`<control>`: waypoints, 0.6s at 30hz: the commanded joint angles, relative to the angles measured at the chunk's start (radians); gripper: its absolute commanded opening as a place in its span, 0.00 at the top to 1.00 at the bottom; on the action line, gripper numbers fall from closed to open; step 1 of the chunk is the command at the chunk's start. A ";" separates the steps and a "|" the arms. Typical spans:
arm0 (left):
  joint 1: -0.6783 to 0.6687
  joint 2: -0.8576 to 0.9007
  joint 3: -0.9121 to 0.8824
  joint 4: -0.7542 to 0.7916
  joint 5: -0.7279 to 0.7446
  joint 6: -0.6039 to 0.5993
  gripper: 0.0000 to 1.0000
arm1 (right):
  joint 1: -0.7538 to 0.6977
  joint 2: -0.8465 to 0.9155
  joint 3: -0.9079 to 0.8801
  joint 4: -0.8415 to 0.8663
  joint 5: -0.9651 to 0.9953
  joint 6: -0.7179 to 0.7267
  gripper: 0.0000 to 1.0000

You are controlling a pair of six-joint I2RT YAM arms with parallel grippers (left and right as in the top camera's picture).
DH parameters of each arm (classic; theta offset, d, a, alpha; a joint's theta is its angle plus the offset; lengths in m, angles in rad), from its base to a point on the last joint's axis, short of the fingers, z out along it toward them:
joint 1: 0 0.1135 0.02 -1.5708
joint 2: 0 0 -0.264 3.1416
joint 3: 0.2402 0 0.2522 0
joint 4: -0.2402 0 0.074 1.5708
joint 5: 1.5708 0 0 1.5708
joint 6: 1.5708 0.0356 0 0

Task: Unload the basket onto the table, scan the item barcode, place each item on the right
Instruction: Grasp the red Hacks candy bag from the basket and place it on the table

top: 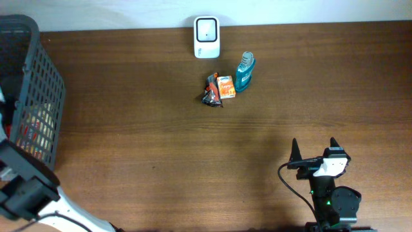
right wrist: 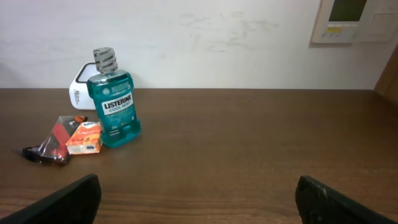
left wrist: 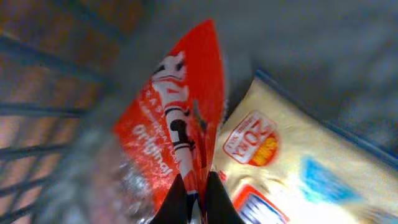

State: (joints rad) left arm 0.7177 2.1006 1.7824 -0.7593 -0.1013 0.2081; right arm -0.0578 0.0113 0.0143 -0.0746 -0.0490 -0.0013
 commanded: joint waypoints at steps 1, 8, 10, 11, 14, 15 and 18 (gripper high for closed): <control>0.005 -0.292 0.060 0.024 0.110 -0.118 1.00 | 0.005 -0.008 -0.009 -0.003 0.005 -0.002 0.01; 0.004 -0.670 0.060 0.138 0.562 -0.325 1.00 | 0.005 -0.008 -0.009 -0.003 0.005 -0.002 0.01; -0.016 -0.703 0.060 0.194 0.817 -0.409 1.00 | 0.005 -0.008 -0.009 -0.003 0.005 -0.002 0.01; -0.050 -0.710 0.060 0.216 0.896 -0.449 1.00 | 0.005 -0.008 -0.009 -0.003 0.005 -0.002 0.01; -0.254 -0.704 0.055 0.177 0.943 -0.459 1.00 | 0.005 -0.008 -0.009 -0.003 0.005 -0.002 0.01; -0.336 -0.698 0.051 0.150 0.943 -0.423 1.00 | 0.005 -0.008 -0.009 -0.003 0.005 -0.002 0.01; -0.563 -0.632 0.051 0.015 0.869 -0.320 1.00 | 0.005 -0.008 -0.009 -0.003 0.005 -0.002 0.01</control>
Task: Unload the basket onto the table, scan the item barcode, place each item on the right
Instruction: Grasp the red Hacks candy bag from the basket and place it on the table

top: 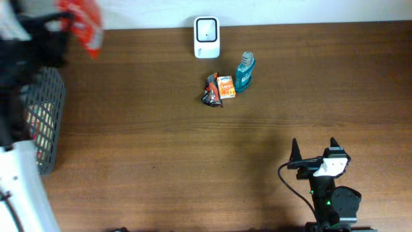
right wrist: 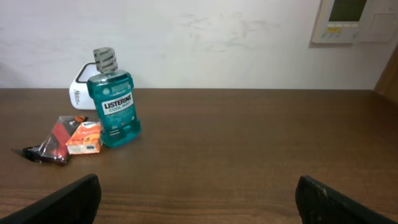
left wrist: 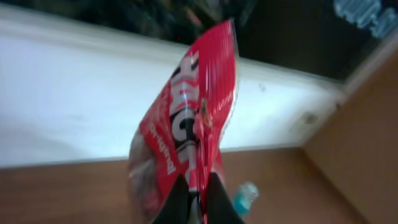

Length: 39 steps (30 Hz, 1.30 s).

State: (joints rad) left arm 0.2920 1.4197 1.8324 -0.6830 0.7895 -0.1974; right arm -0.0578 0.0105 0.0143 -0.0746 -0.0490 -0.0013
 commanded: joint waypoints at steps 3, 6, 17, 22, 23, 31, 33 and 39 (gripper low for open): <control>-0.278 0.165 0.001 -0.127 -0.198 0.109 1.00 | 0.005 -0.007 -0.009 -0.003 0.005 -0.002 0.01; -0.339 0.287 0.001 -0.135 -0.518 0.120 1.00 | 0.005 -0.007 -0.009 -0.003 0.005 -0.002 0.01; -0.595 0.644 0.001 -0.338 -0.938 0.052 0.97 | 0.005 -0.007 -0.009 -0.003 0.005 -0.002 0.01; -0.705 0.644 0.001 -0.340 -0.872 0.053 0.46 | 0.005 -0.007 -0.009 -0.003 0.005 -0.002 0.01; -0.715 0.644 0.001 -0.339 -0.872 0.053 0.45 | 0.005 -0.007 -0.009 -0.003 0.005 -0.002 0.01; -0.536 0.645 0.013 -0.415 -1.056 0.053 1.00 | 0.005 -0.007 -0.009 -0.003 0.005 -0.002 0.01; -0.481 0.652 -0.031 -0.409 -0.924 0.053 1.00 | 0.005 -0.007 -0.009 -0.003 0.005 -0.002 0.02; -0.475 0.758 -0.100 -0.345 -0.797 0.053 1.00 | 0.005 -0.007 -0.009 -0.003 0.005 -0.002 0.01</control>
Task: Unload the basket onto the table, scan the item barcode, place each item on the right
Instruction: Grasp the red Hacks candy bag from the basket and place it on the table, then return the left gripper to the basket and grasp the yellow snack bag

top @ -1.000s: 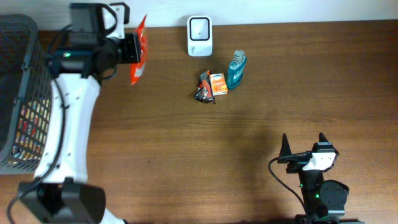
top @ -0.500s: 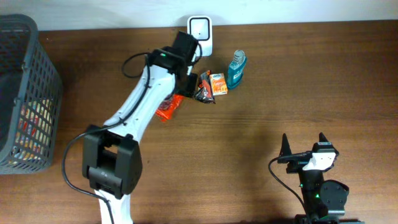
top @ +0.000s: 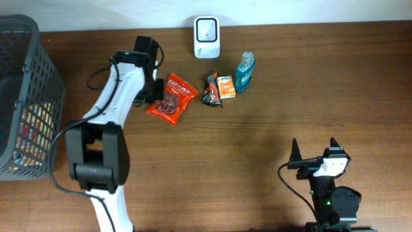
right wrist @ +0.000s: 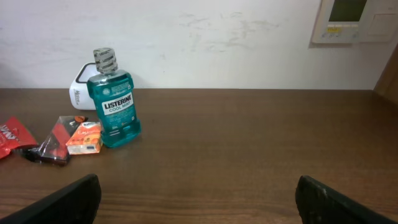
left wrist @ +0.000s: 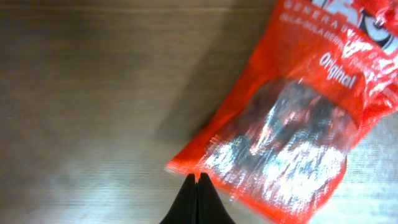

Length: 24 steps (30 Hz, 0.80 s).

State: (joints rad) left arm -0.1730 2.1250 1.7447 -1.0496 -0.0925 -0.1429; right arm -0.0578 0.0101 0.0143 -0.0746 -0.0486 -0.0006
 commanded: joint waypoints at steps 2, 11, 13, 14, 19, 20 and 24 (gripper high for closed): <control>-0.017 0.081 -0.012 0.044 0.128 -0.002 1.00 | 0.005 -0.006 -0.009 -0.003 0.005 -0.003 0.01; -0.106 0.089 -0.003 0.069 0.253 -0.002 1.00 | 0.005 -0.006 -0.009 -0.003 0.005 -0.003 0.01; -0.098 0.085 0.035 0.051 0.249 -0.001 1.00 | 0.005 -0.006 -0.009 -0.003 0.005 -0.003 0.01; -0.083 0.077 0.085 0.018 0.239 0.010 1.00 | 0.005 -0.006 -0.009 -0.003 0.005 -0.003 0.01; 0.022 0.055 0.623 -0.336 -0.013 0.040 0.59 | 0.005 -0.006 -0.009 -0.003 0.005 -0.003 0.01; 0.053 0.055 0.775 -0.383 -0.013 0.094 0.20 | 0.005 -0.006 -0.009 -0.003 0.005 -0.003 0.01; 0.191 0.054 1.128 -0.404 0.005 0.132 0.00 | 0.005 -0.006 -0.009 -0.003 0.005 -0.003 0.01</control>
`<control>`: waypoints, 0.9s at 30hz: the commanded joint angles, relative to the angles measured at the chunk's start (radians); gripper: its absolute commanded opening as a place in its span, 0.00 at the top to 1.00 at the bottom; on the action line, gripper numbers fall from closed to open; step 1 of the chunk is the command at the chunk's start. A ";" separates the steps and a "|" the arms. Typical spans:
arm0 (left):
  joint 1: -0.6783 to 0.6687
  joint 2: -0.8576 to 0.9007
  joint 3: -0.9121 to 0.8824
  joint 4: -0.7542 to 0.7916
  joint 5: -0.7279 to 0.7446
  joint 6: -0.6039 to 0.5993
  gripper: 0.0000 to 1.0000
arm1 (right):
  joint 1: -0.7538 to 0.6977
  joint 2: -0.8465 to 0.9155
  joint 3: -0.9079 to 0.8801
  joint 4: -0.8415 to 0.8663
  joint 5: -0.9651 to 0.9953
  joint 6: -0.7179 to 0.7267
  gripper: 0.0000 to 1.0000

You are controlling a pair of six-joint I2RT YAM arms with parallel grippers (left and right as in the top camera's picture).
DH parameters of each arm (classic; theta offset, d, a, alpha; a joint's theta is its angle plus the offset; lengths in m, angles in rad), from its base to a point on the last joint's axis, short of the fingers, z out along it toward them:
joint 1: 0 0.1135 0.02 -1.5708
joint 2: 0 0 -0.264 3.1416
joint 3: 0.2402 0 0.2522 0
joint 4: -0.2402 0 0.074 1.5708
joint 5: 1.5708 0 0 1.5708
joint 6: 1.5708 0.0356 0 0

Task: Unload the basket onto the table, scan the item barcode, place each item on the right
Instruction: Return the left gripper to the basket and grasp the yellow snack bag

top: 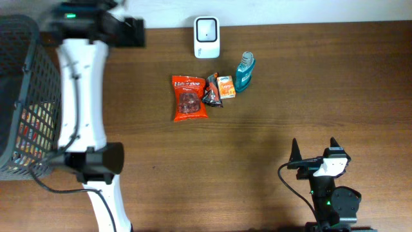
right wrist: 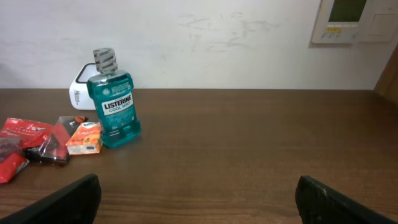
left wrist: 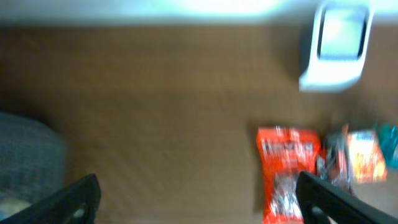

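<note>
A red snack bag [top: 189,98] lies flat on the brown table, printed side up, just left of a dark packet [top: 211,91]. The blurred left wrist view shows the same bag [left wrist: 287,174] below and to the right. The white scanner [top: 206,29] stands at the table's far edge, also seen from the left wrist [left wrist: 336,46]. My left gripper [top: 136,32] is open and empty, high over the back left of the table, well away from the bag. My right gripper [top: 313,149] rests open and empty at the near right.
A teal mouthwash bottle [top: 244,72] and a small orange box [top: 226,86] sit right of the dark packet. A dark wire basket [top: 38,84] holding more goods stands at the left edge. A wall runs behind the table.
The left gripper was shut at the red bag's edge, low over the table. Now it is open, raised and back toward the far left. The bag lies turned straighter, closer to the dark packet.
The left gripper was shut on the red bag inside the basket. Then it held the bag high above the back left corner. Later the bag lay on the table left of the small items, and now it lies released there. The right arm stayed still.
</note>
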State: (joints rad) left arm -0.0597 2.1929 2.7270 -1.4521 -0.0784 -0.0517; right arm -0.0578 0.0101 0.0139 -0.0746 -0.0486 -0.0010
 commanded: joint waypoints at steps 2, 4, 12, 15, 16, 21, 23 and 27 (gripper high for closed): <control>0.169 -0.014 0.214 0.023 -0.009 0.040 0.01 | 0.005 -0.006 -0.008 -0.003 0.005 -0.003 0.01; 0.261 -0.015 0.218 0.039 -0.013 0.037 0.01 | 0.005 -0.006 -0.008 -0.003 0.005 -0.003 0.01; 0.707 0.003 0.203 -0.088 -0.024 -0.046 0.01 | 0.005 -0.006 -0.008 -0.003 0.005 -0.003 0.01; 0.788 0.019 0.086 -0.129 -0.017 0.072 0.01 | 0.005 -0.006 -0.008 -0.003 0.005 -0.003 0.01; 0.807 0.019 0.012 -0.124 -0.012 0.072 0.01 | 0.005 -0.006 -0.008 -0.003 0.005 -0.003 0.01; 0.816 0.019 -0.380 0.023 0.152 0.328 0.01 | 0.005 -0.006 -0.008 -0.003 0.005 -0.003 0.01; 0.816 0.019 -0.518 0.110 0.210 0.386 0.01 | 0.005 -0.006 -0.008 -0.003 0.005 -0.003 0.01; 0.816 0.020 -0.705 0.195 0.214 0.497 0.01 | 0.005 -0.006 -0.008 -0.003 0.005 -0.003 0.01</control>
State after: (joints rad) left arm 0.7570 2.2177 2.1036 -1.2774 0.1032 0.3420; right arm -0.0578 0.0101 0.0139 -0.0746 -0.0490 -0.0013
